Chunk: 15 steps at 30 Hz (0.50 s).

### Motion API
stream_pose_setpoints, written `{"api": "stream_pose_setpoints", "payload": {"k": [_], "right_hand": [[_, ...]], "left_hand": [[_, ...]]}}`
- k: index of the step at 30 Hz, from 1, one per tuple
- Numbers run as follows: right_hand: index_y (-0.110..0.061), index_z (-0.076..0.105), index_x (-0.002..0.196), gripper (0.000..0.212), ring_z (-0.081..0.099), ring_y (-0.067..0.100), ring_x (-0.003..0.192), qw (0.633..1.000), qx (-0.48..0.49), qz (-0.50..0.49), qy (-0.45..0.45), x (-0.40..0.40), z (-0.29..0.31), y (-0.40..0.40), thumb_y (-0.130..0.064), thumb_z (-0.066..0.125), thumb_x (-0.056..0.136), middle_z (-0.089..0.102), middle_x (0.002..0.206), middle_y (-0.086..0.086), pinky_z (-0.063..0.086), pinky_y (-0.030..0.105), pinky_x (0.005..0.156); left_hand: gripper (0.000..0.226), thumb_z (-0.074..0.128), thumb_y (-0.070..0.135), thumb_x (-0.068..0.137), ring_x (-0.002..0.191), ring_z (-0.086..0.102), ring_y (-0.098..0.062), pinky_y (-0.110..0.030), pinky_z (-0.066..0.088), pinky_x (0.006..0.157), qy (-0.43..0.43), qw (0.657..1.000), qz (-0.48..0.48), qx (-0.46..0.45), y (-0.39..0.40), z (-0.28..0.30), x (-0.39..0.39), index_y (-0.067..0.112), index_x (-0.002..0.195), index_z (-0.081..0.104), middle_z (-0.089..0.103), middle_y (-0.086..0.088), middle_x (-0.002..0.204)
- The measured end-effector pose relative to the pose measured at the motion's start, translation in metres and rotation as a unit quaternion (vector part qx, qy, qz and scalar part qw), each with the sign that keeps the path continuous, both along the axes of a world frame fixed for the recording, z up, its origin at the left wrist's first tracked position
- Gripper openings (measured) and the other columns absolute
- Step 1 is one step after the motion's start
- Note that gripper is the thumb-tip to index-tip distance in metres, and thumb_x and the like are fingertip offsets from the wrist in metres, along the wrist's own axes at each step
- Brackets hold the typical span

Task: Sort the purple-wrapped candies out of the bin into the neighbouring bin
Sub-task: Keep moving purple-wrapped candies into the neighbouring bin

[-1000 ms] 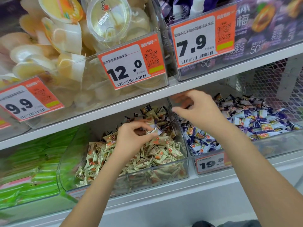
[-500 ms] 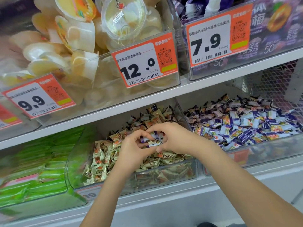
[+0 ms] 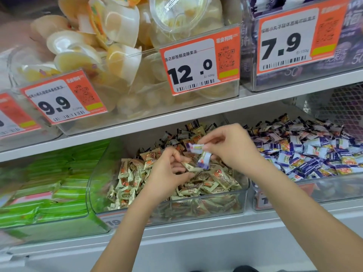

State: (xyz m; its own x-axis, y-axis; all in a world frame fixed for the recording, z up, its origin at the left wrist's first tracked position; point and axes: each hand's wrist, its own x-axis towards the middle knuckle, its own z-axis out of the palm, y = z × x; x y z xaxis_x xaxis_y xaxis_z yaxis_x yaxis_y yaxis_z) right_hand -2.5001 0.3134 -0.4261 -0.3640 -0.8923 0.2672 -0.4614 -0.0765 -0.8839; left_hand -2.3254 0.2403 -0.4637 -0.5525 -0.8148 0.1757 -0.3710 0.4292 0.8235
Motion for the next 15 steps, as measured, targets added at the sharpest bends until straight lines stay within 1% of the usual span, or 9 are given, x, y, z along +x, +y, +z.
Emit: {"api": "stream_pose_setpoints", "payload": {"k": [3, 4, 6, 7, 9, 10, 12, 13, 15], "right_hand": [[-0.031, 0.072, 0.078, 0.018, 0.062, -0.002, 0.057, 0.995, -0.050, -0.085, 0.016, -0.025, 0.010, 0.016, -0.014, 0.075, 0.078, 0.066, 0.068, -0.018, 0.052, 0.012, 0.054], [-0.031, 0.070, 0.078, 0.018, 0.063, 0.000, 0.056, 0.992, -0.059, -0.108, -0.013, -0.038, 0.010, 0.021, -0.013, 0.074, 0.079, 0.068, 0.068, -0.015, 0.053, 0.014, 0.055], [-0.025, 0.070, 0.082, 0.017, 0.064, 0.008, 0.059, 0.982, -0.066, -0.148, -0.097, -0.062, 0.007, 0.033, -0.009, 0.070, 0.082, 0.072, 0.076, -0.002, 0.056, 0.020, 0.059], [-0.023, 0.070, 0.084, 0.015, 0.063, 0.009, 0.061, 0.978, -0.057, -0.171, -0.107, -0.073, 0.004, 0.039, -0.008, 0.069, 0.084, 0.072, 0.080, 0.002, 0.055, 0.022, 0.059], [-0.022, 0.071, 0.085, 0.010, 0.056, 0.003, 0.060, 0.978, -0.010, -0.205, -0.040, -0.089, -0.004, 0.047, -0.013, 0.069, 0.084, 0.067, 0.077, -0.002, 0.044, 0.019, 0.053], [-0.023, 0.071, 0.084, 0.008, 0.052, -0.001, 0.056, 0.978, 0.017, -0.207, 0.006, -0.092, -0.007, 0.048, -0.015, 0.068, 0.086, 0.064, 0.074, -0.006, 0.038, 0.017, 0.049], [-0.024, 0.070, 0.087, 0.011, 0.049, 0.002, 0.047, 0.976, 0.043, -0.205, 0.062, -0.091, -0.009, 0.047, -0.017, 0.062, 0.090, 0.059, 0.075, -0.008, 0.031, 0.012, 0.038], [-0.025, 0.069, 0.088, 0.014, 0.050, 0.004, 0.047, 0.974, 0.041, -0.207, 0.079, -0.089, -0.011, 0.045, -0.017, 0.059, 0.092, 0.059, 0.080, -0.007, 0.030, 0.010, 0.036], [-0.023, 0.071, 0.094, 0.018, 0.057, 0.011, 0.057, 0.970, 0.036, -0.216, 0.103, -0.084, -0.014, 0.038, -0.015, 0.055, 0.093, 0.063, 0.091, -0.005, 0.035, 0.014, 0.040]], "left_hand": [[0.038, 0.080, 0.013, 0.073, 0.076, 0.064, -0.008, -0.021, 0.055, 0.074, -0.009, 1.000, 0.004, -0.026, 0.003, 0.003, 0.000, 0.019, 0.091, 0.047, 0.066, 0.007, 0.095], [0.035, 0.079, 0.016, 0.073, 0.073, 0.061, -0.005, -0.018, 0.053, 0.071, -0.020, 0.999, 0.003, -0.049, 0.005, 0.005, 0.001, 0.021, 0.093, 0.051, 0.064, 0.009, 0.093], [0.025, 0.078, 0.023, 0.075, 0.072, 0.055, -0.001, -0.012, 0.047, 0.064, -0.070, 0.991, -0.006, -0.112, 0.006, 0.006, 0.002, 0.029, 0.090, 0.059, 0.062, 0.015, 0.088], [0.019, 0.077, 0.030, 0.075, 0.073, 0.052, 0.000, -0.012, 0.043, 0.062, -0.107, 0.984, -0.012, -0.142, 0.007, 0.007, 0.003, 0.035, 0.085, 0.062, 0.061, 0.017, 0.085], [0.008, 0.073, 0.045, 0.075, 0.077, 0.048, 0.002, -0.015, 0.037, 0.064, -0.171, 0.971, -0.018, -0.164, 0.007, 0.009, 0.004, 0.042, 0.078, 0.067, 0.060, 0.022, 0.079], [0.013, 0.069, 0.053, 0.074, 0.081, 0.047, 0.002, -0.017, 0.036, 0.068, -0.187, 0.969, -0.018, -0.162, 0.007, 0.010, 0.003, 0.041, 0.075, 0.069, 0.061, 0.024, 0.076], [0.037, 0.056, 0.069, 0.073, 0.087, 0.049, 0.001, -0.024, 0.039, 0.083, -0.202, 0.968, -0.022, -0.145, 0.007, 0.010, -0.001, 0.036, 0.070, 0.072, 0.064, 0.022, 0.071], [0.042, 0.051, 0.071, 0.074, 0.086, 0.052, 0.000, -0.028, 0.040, 0.089, -0.205, 0.968, -0.027, -0.143, 0.007, 0.011, -0.005, 0.035, 0.069, 0.071, 0.064, 0.021, 0.070], [0.034, 0.053, 0.061, 0.082, 0.080, 0.055, 0.006, -0.031, 0.044, 0.093, -0.206, 0.966, -0.046, -0.152, 0.006, 0.012, -0.022, 0.033, 0.074, 0.071, 0.064, 0.023, 0.075]]}}
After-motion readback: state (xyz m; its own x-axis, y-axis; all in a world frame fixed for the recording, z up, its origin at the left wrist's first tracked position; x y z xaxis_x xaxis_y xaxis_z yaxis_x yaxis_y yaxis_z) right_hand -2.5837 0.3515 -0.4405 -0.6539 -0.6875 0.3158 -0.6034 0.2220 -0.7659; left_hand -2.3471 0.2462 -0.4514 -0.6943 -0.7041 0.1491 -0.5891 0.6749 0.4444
